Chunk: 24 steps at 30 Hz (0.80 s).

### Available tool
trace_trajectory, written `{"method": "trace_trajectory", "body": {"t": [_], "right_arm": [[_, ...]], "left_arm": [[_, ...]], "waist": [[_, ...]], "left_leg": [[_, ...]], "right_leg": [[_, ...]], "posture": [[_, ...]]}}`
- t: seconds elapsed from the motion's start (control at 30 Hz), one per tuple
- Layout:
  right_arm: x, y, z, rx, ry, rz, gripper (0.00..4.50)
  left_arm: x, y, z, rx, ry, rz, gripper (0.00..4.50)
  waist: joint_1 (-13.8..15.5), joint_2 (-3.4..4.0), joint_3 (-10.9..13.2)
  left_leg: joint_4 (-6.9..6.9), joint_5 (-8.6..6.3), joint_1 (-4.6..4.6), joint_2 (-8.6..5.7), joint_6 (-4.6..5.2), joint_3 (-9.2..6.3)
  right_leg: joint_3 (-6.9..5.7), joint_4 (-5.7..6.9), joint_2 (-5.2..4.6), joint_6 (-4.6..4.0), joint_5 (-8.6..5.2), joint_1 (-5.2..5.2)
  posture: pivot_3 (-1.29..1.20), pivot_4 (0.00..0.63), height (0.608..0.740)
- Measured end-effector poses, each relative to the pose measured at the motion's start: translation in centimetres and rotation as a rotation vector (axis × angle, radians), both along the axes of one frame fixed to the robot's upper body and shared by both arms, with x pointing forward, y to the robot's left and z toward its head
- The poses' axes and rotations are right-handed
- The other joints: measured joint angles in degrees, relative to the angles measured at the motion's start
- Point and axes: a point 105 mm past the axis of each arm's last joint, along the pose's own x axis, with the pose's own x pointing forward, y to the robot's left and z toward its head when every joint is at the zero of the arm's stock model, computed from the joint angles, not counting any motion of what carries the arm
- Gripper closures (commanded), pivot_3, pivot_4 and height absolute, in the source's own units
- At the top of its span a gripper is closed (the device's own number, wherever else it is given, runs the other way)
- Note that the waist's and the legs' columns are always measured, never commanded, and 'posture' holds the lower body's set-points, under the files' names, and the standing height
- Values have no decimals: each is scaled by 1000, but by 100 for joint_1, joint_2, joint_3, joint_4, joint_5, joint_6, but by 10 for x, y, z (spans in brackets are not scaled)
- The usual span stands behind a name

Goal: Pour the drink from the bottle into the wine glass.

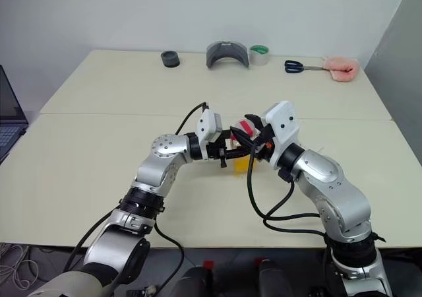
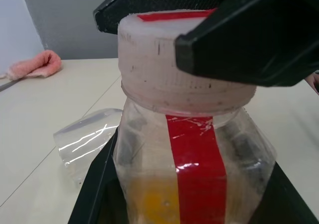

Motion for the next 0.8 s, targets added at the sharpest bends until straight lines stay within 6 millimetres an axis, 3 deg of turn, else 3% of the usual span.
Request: {"method": "trace_trajectory", "body": {"t": [0.2,0.43,0.6,0.8], "right_arm": [[0,0,-1,-44,-16,54,2641],[4,-13,12,-288,-27,426,2641],[10,-16,18,-312,-4,516,2641],[17,-26,10,-261,31,418,547]], "left_arm": [[-1,0,-1,3,4,-7,2738],[-10,-4,5,7,45,-102,2739],[-11,-4,9,20,66,-111,2739],[-10,2,16,-30,80,-83,2739]], "waist": [[0,0,0],[-14,11,12],[-16,12,13],[8,12,15]], "left_leg": [[1,0,0,-1,0,1],[-1,-1,2,2,3,3],[0,-1,-1,2,3,1],[4,-1,-5,-2,3,2]], "right_leg": [[-1,0,0,0,0,0],[-3,-1,5,1,1,1],[-3,-1,1,0,1,0],[0,-1,-8,0,1,-2]], "posture": [[0,150,740],[0,150,740],[0,150,740],[0,150,740]]}}
